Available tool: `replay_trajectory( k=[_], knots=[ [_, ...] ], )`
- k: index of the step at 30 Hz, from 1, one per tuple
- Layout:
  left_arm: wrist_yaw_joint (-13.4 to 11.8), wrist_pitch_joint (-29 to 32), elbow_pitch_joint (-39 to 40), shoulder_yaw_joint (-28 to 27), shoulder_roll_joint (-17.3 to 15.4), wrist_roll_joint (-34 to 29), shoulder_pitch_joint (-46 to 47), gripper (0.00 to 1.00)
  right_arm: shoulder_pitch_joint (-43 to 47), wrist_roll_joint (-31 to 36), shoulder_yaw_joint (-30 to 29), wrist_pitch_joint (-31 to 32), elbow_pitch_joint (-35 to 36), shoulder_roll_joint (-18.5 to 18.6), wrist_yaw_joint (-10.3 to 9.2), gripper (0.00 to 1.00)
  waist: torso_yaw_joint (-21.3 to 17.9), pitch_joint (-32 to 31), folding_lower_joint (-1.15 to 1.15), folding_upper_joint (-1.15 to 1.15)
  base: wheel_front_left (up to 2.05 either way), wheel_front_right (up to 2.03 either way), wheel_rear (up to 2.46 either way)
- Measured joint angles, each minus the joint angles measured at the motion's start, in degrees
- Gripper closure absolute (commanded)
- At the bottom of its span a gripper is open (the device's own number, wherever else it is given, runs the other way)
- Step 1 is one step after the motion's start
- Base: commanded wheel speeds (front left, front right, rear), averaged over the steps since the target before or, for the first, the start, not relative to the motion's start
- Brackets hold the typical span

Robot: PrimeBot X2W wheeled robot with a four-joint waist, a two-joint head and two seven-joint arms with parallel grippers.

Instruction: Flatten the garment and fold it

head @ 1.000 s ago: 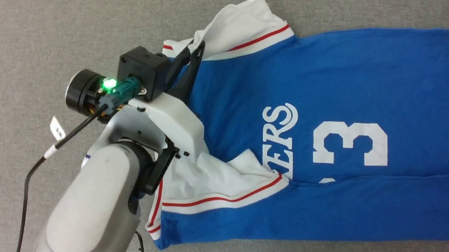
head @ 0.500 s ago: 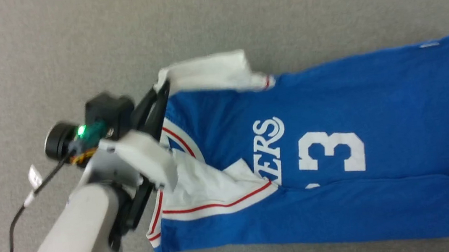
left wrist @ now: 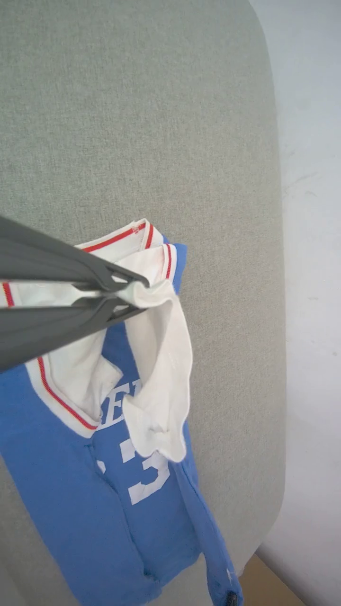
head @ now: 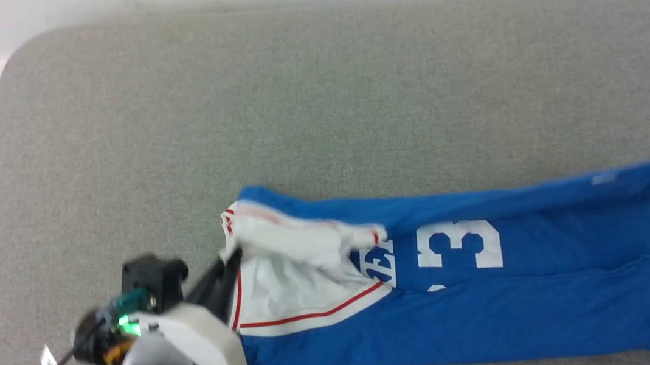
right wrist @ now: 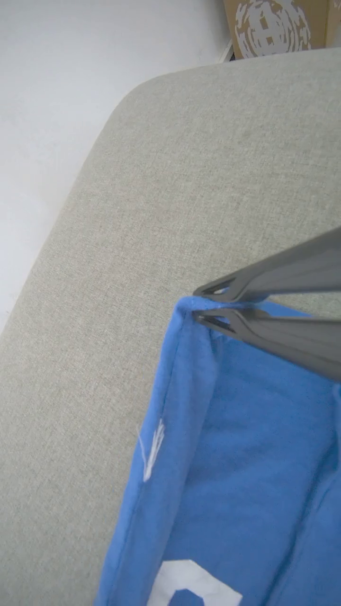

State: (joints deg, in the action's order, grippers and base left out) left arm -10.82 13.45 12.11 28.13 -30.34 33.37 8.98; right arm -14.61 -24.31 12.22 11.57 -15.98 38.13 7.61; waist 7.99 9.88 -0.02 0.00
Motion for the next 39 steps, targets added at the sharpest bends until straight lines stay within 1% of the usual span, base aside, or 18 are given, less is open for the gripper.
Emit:
replay_trajectory(
  k=[2, 5, 7, 9, 12, 15, 17, 18, 19, 20, 22, 26, 30, 35, 37, 39],
  knots=[
    [-0.01, 0.57, -0.11, 0.07, -0.01, 1.72, -2.18, 1.0, 2.86, 0.65, -0.68, 1.66, 1.52, -0.24, 0.0, 1.0, -0.18, -0.63, 0.0, 0.0, 0.0, 0.0, 0.0],
    [-0.01, 1.83, -1.38, 1.01, -0.66, 2.64, -4.75, 1.0, 6.54, 1.4, -0.73, 4.99, 3.21, -0.26, 0.0, 1.0, -0.6, -1.07, 0.0, 0.0, 0.0, 0.0, 0.0],
    [0.04, 2.75, -3.24, 2.67, -1.77, 1.35, -5.47, 1.0, 8.53, 1.43, -0.35, 7.13, 4.08, -0.25, 0.0, 1.0, -0.85, -1.18, 0.01, 0.0, 0.0, 0.0, 0.0],
    [0.13, 3.02, -5.25, 3.81, -2.02, 0.7, -5.52, 1.0, 9.9, 1.81, 0.35, 8.67, 4.53, -0.12, 0.0, 1.0, -1.03, -1.22, 0.01, 0.0, 0.0, 0.0, 0.0],
    [0.34, 3.14, -8.64, 5.19, -1.59, 0.16, -5.44, 1.0, 10.93, 2.86, 1.21, 9.56, 4.58, 0.13, 0.0, 1.0, -1.17, -1.04, 0.02, 0.0, 0.0, 0.0, 0.0],
    [1.6, 3.76, -12.68, 6.65, -1.41, -0.75, -5.37, 1.0, 11.06, 3.19, 2.37, 9.59, 4.19, 0.02, 0.0, 1.0, -1.35, -0.85, 0.02, 0.0, 0.0, 0.0, 0.0],
    [1.92, 3.65, -14.68, 6.98, -0.54, -0.56, -5.36, 1.0, 11.05, 3.19, 3.22, 9.51, 3.42, -0.26, 0.0, 1.0, -1.54, -0.76, 0.02, 0.0, 0.0, 0.0, 0.0],
    [2.33, 3.52, -15.52, 7.06, -0.1, -0.55, -5.33, 1.0, 11.05, 3.19, 3.47, 9.49, 2.83, -0.37, 0.0, 0.89, -1.63, -0.76, 0.02, 0.0, 0.0, 0.0, 0.0],
    [2.66, 2.83, -16.42, 7.2, 0.23, -0.62, -5.3, 0.5, 11.04, 3.18, 3.61, 9.22, 2.27, -0.49, 0.0, 0.0, -1.69, -0.81, 0.02, 0.0, 0.0, 0.0, 0.0],
    [2.64, 1.87, -17.31, 7.25, 0.43, -0.86, -5.2, 0.0, 11.0, 3.13, 3.58, 8.82, 1.79, -0.7, 0.0, 0.0, -1.73, -0.89, 0.02, 0.0, 0.0, 0.0, 0.0],
    [2.65, 0.14, -19.02, 7.44, 0.58, -1.74, -4.83, 0.0, 10.81, 2.96, 4.07, 8.24, 1.19, -0.96, 0.0, 0.0, -1.79, -1.17, 0.02, 0.0, 0.0, 0.0, 0.0],
    [2.81, -4.17, -20.7, 7.14, 1.94, -1.6, -4.75, 0.0, 10.24, 0.77, 3.78, 7.15, 1.54, -2.04, 0.0, 0.0, -1.96, -2.23, 0.02, 0.0, 0.0, 0.0, 0.0],
    [3.7, -10.82, -20.3, 5.14, 3.16, -0.71, -4.7, 0.0, 10.21, -2.05, 1.71, 7.08, 4.99, -2.56, 0.0, 0.0, -2.15, -3.84, 0.02, 0.0, 0.0, 0.0, 0.0],
    [3.78, -19.94, -18.44, 1.97, 4.85, -0.08, -4.7, 0.0, 10.68, -3.93, -4.3, 7.67, 10.74, -4.83, 0.0, 0.0, -2.35, -5.88, 0.01, 0.0, 0.0, 0.0, 0.0],
    [3.63, -23.86, -18.2, 0.3, 6.0, 0.37, -4.78, 0.0, 11.6, -3.63, -7.31, 8.12, 12.56, -6.8, 0.0, 0.0, -2.44, -6.42, 0.01, 0.0, 0.0, 0.0, 0.0],
    [2.46, -26.62, -17.95, -2.03, 7.64, 1.01, -4.91, 0.0, 12.96, -2.47, -10.18, 8.58, 14.02, -9.38, 0.0, 0.0, -2.51, -6.75, 0.01, 0.0, 0.0, 0.0, 0.0]
  ],
)
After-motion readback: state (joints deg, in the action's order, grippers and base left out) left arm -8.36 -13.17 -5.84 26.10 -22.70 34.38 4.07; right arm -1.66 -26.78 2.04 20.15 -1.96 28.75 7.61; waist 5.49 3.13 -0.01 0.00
